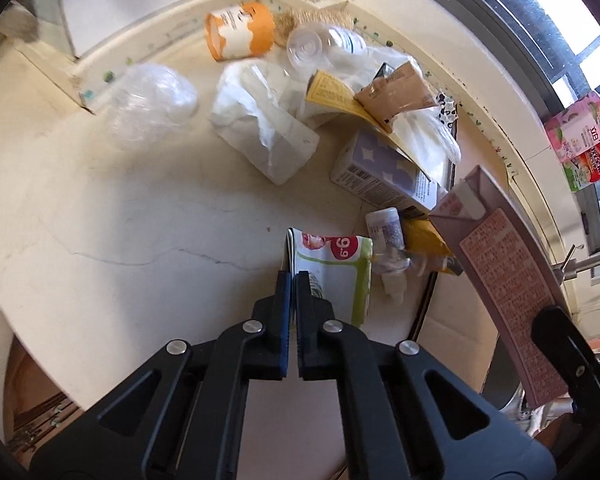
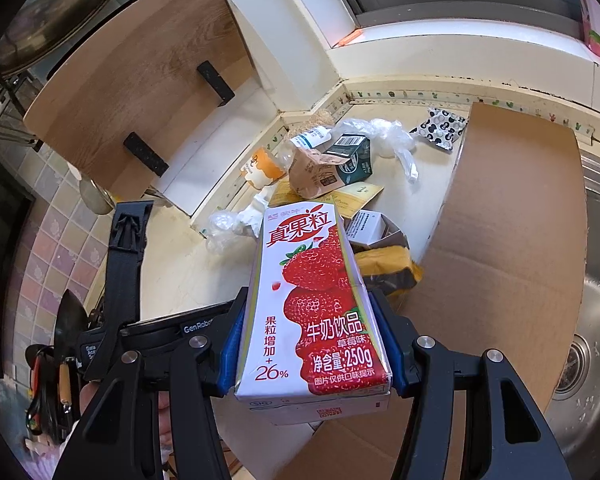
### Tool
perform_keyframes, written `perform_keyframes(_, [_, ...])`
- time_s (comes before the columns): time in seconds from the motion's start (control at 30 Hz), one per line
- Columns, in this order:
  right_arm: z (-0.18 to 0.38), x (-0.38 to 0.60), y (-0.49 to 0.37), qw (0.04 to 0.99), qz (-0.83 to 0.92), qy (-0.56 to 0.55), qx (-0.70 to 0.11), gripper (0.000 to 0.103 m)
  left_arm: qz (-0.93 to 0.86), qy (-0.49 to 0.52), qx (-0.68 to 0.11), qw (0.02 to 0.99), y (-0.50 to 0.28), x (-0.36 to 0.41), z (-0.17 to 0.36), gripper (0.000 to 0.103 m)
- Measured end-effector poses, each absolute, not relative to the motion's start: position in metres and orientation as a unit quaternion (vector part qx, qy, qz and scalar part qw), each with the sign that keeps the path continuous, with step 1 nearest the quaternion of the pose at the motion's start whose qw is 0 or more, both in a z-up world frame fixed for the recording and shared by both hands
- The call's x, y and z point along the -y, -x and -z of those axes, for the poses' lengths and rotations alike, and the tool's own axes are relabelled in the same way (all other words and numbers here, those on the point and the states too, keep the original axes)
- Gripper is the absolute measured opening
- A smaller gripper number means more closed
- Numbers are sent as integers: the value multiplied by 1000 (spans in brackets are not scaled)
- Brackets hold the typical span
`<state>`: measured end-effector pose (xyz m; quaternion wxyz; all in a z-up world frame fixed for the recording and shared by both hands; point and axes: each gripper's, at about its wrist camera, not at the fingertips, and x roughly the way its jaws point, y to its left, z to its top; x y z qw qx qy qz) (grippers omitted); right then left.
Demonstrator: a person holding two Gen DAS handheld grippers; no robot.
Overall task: Collect trash
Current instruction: 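Grasp the green-and-white snack wrapper with the left tool while the right tool holds the carton, then carry the carton and wrapper down to the black trash bin with both tools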
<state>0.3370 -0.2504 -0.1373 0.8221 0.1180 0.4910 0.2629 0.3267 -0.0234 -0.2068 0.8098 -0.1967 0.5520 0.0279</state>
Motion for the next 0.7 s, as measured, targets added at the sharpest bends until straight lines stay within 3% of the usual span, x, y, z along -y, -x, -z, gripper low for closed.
perform_keyframes(0.37, [113, 238, -284, 829, -272, -132, -470, 57, -55, 110, -506, 854, -244, 10, 134, 0])
perform_keyframes(0.7, [90, 201, -171, 840, -259, -132, -458, 57, -32, 42, -484, 874, -129, -8, 90, 0])
